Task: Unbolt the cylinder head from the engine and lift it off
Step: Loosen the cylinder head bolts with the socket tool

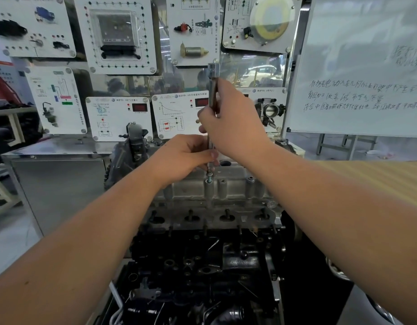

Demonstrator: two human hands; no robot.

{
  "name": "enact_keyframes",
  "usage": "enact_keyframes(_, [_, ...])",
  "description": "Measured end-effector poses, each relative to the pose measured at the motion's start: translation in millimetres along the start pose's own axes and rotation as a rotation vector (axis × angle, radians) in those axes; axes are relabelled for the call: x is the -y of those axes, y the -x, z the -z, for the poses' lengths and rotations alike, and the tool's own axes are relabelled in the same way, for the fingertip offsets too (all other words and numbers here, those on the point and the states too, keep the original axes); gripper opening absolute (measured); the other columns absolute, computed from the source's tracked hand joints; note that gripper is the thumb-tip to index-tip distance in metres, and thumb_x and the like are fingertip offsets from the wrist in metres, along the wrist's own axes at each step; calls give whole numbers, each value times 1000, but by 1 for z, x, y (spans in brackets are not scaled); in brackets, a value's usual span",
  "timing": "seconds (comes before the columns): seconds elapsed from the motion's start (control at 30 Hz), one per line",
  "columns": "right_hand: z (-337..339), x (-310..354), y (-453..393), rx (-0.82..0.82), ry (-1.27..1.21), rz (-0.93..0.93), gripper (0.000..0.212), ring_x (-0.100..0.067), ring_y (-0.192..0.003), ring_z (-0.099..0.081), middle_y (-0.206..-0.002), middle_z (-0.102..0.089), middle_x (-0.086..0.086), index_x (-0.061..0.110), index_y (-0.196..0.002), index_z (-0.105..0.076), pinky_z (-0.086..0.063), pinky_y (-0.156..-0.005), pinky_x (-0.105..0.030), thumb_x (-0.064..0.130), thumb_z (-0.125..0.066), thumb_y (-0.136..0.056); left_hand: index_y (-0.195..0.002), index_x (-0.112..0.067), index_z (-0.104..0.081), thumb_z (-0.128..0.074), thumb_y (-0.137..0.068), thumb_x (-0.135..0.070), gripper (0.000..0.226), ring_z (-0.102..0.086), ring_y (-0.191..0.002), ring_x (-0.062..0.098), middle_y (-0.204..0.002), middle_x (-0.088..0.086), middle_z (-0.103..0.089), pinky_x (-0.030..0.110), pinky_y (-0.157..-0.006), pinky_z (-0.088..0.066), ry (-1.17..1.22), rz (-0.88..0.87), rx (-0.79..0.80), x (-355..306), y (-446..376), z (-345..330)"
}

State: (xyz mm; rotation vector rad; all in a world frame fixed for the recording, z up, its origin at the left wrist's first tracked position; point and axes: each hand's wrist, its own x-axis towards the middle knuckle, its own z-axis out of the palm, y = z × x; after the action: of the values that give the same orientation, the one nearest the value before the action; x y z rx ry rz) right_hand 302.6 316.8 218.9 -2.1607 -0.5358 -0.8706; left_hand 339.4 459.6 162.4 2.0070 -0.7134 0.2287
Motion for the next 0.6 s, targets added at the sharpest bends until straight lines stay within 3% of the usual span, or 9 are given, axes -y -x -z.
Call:
enact_keyframes(0.07, [1, -1, 1, -18, 1, 18, 28, -23, -76, -71, -88, -71, -10, 12, -122, -53, -59, -70, -42, 17, -57, -95, -100, -7, -72, -70, -96, -16, 10, -73, -78, 11, -88, 3, -78, 22, -68, -55, -1, -20, -40, -1, 0, 0])
enact_keyframes(0.13, [2, -1, 1, -49, 31, 38, 42, -17, -80, -69, -91, -71, -4, 17, -134, -52, -57, -73, -34, 25, -64, -95, -99, -3, -69, -77, -88, -28, 29, -70, -84, 32, -91, 18, -72, 50, -77, -56, -32, -33, -76, -2, 0, -2])
enact_keyframes(0.17, [2, -2, 1, -56, 33, 38, 45, -18, -82, -69, -92, -71, -4, 16, -137, -51, -57, -74, -34, 24, -65, -95, -98, -2, -68, -78, -83, -35, 37, -67, -82, 35, -92, 23, -69, 54, -82, -53, -52, -31, -84, -3, 1, -3])
enact_keyframes(0.27, [2, -2, -1, -21, 5, 15, 33, -25, -78, -72, -92, -71, -10, 11, -129, -51, -60, -71, -43, 14, -56, -97, -98, -8, -70, -75, -88, -33, 27, -70, -84, 26, -90, 14, -73, 49, -84, -57, -51, -20, -60, -1, -1, -2])
enact_keyframes(0.33, [2, -2, -2, 23, 12, 19, 25, -30, -76, -72, -92, -70, -15, 8, -122, -49, -60, -66, -48, 11, -50, -98, -100, -12, -71, -68, -97, -21, 11, -73, -81, 10, -87, -2, -78, 23, -69, -56, 6, 11, -13, 2, -3, 0])
enact_keyframes(0.4, [3, -1, -2, 48, 9, 29, 23, -32, -74, -72, -90, -70, -17, 8, -120, -48, -59, -63, -50, 11, -49, -98, -101, -14, -71, -63, -100, -19, 10, -73, -81, 4, -88, -8, -78, 15, -63, -48, 22, 46, 28, 3, -3, 1])
enact_keyframes(0.5, [4, 0, -1, 23, 5, 47, 24, -30, -75, -72, -89, -71, -16, 9, -120, -50, -59, -67, -48, 14, -53, -97, -98, -8, -70, -65, -98, -14, 8, -73, -79, 6, -85, -4, -78, 15, -64, -49, 20, 24, 17, 3, -4, 1])
enact_keyframes(0.53, [4, 0, -1, 4, 7, 53, 27, -29, -75, -72, -89, -71, -15, 10, -122, -51, -59, -69, -47, 16, -56, -96, -98, -5, -70, -68, -96, -13, 9, -73, -80, 10, -85, -1, -78, 20, -69, -54, 31, 11, -1, 3, -4, 1])
enact_keyframes(0.6, [3, 1, 0, -29, 18, 59, 36, -27, -76, -72, -90, -71, -14, 12, -129, -51, -59, -72, -45, 19, -61, -96, -103, 0, -69, -76, -89, -23, 27, -74, -89, 26, -94, 13, -76, 43, -86, -59, 26, -7, -30, 0, -2, 0])
